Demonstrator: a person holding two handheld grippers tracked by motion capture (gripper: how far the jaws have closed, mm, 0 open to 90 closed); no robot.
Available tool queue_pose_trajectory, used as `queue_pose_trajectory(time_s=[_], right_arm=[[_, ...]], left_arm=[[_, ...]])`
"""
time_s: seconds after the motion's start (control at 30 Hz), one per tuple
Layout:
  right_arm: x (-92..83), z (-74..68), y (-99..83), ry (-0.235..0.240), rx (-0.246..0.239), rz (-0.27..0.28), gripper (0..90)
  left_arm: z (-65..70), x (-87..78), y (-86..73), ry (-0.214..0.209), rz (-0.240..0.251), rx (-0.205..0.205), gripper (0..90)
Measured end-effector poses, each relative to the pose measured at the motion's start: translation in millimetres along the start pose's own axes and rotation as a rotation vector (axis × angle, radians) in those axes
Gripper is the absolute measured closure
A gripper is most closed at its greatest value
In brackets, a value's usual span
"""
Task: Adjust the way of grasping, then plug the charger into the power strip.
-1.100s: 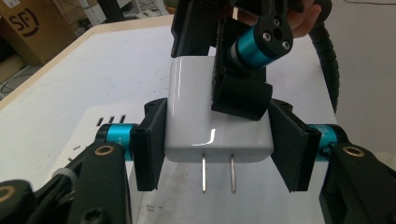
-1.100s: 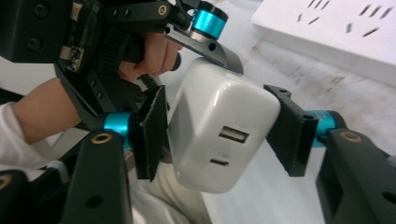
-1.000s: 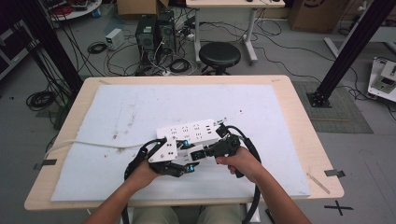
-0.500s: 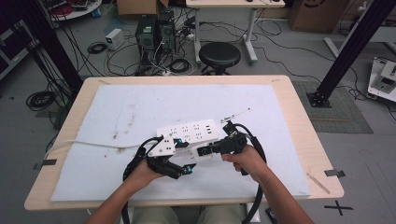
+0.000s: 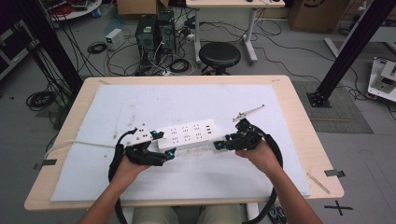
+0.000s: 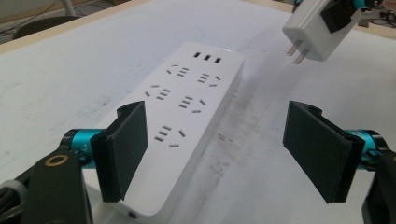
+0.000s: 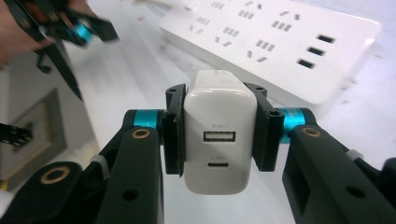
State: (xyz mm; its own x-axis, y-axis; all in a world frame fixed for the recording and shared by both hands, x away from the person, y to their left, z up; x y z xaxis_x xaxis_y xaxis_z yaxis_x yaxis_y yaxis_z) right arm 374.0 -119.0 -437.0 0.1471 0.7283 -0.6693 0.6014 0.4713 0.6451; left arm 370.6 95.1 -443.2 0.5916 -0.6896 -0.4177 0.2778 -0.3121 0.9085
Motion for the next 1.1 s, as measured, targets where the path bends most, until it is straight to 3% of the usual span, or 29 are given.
queue_pose_trajectory(time_s=[0.1, 0.13, 0.23, 0.67, 0.9, 1.1], right_arm=[[-2.8, 5.6, -3.8, -0.024, -0.018, -0.02, 63.3], [-4.6, 6.3, -4.9, -0.027, -0.014, -0.022, 63.3], [-9.5, 8.6, -6.4, -0.04, -0.029, -0.031, 63.3], [-27.8, 21.5, -10.0, -0.191, -0.228, -0.154, 63.3], [-29.3, 22.1, -7.9, -0.18, -0.247, -0.179, 63.3], [-30.7, 20.2, 3.6, -0.176, -0.295, -0.184, 63.3]], left_arm=[[-5.4, -3.5, 0.4, 0.025, 0.005, -0.01, 22.2], [-12.1, -7.4, 0.2, 0.059, 0.01, -0.027, 22.2], [-21.4, -13.9, 0.3, 0.1, 0.021, -0.052, 22.2], [-56.2, -43.5, -1.4, 0.219, 0.056, -0.098, 22.2], [-60.7, -54.9, -4.3, 0.234, 0.08, -0.087, 22.2], [-69.5, -62.7, -10.7, 0.254, 0.081, -0.103, 22.2]])
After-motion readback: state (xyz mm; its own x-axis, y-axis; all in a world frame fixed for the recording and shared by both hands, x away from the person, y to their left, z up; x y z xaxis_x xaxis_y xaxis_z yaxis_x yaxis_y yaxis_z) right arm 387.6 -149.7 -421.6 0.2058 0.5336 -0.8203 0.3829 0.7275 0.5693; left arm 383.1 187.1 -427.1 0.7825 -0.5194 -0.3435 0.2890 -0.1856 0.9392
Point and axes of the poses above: each handheld gripper's, and its own axes: x roughly forward along the jaws, y roughly out of its top, z roughly to its right, the point moved 10 cm from there along x, roughly forward along the jaws, and after that the axes turned 2 degrees about y, right-handed, at the moved point
